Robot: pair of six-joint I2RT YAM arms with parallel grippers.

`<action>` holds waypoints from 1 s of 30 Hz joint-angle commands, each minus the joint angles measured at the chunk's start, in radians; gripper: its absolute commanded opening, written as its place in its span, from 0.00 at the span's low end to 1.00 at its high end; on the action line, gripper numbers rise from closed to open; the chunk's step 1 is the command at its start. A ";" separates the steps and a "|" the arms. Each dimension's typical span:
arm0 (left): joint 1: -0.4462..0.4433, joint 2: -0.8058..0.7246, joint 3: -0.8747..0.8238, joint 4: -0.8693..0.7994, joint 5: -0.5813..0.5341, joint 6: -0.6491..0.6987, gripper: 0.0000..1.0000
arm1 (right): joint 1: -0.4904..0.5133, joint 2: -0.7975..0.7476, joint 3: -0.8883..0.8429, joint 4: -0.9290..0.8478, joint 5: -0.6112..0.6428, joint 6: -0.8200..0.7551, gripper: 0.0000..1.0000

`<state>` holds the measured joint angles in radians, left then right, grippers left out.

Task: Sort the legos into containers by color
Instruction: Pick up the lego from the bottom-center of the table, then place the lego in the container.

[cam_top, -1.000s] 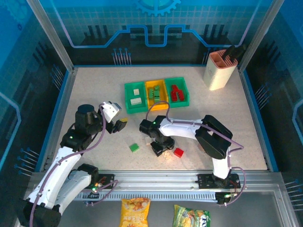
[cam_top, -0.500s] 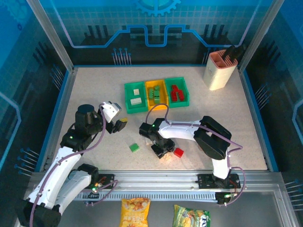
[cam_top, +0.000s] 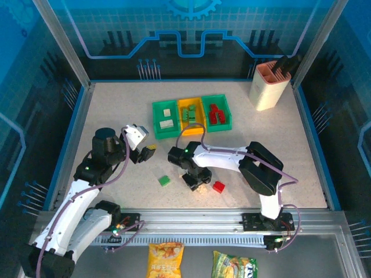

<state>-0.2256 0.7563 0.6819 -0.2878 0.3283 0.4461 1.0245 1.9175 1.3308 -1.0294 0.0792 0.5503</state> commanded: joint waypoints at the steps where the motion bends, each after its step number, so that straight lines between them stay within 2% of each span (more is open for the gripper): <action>1: -0.008 -0.004 0.021 -0.014 0.020 -0.001 0.72 | -0.024 0.023 0.060 -0.040 0.025 -0.027 0.36; 11: -0.007 0.001 0.022 -0.013 0.023 -0.004 0.72 | -0.153 0.088 0.252 -0.005 0.024 -0.120 0.36; 16: -0.007 0.005 0.020 -0.011 0.023 -0.005 0.72 | -0.224 0.116 0.343 0.074 -0.032 -0.125 0.35; 24: -0.007 0.015 0.022 -0.010 0.024 -0.006 0.72 | -0.271 0.178 0.519 0.199 -0.039 -0.127 0.35; 30: -0.008 0.018 0.021 -0.012 0.020 -0.006 0.72 | -0.292 0.292 0.695 0.282 -0.033 -0.132 0.35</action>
<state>-0.2256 0.7734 0.6819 -0.2874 0.3294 0.4446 0.7475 2.1559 1.9614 -0.8059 0.0513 0.4286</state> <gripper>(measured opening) 0.718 0.350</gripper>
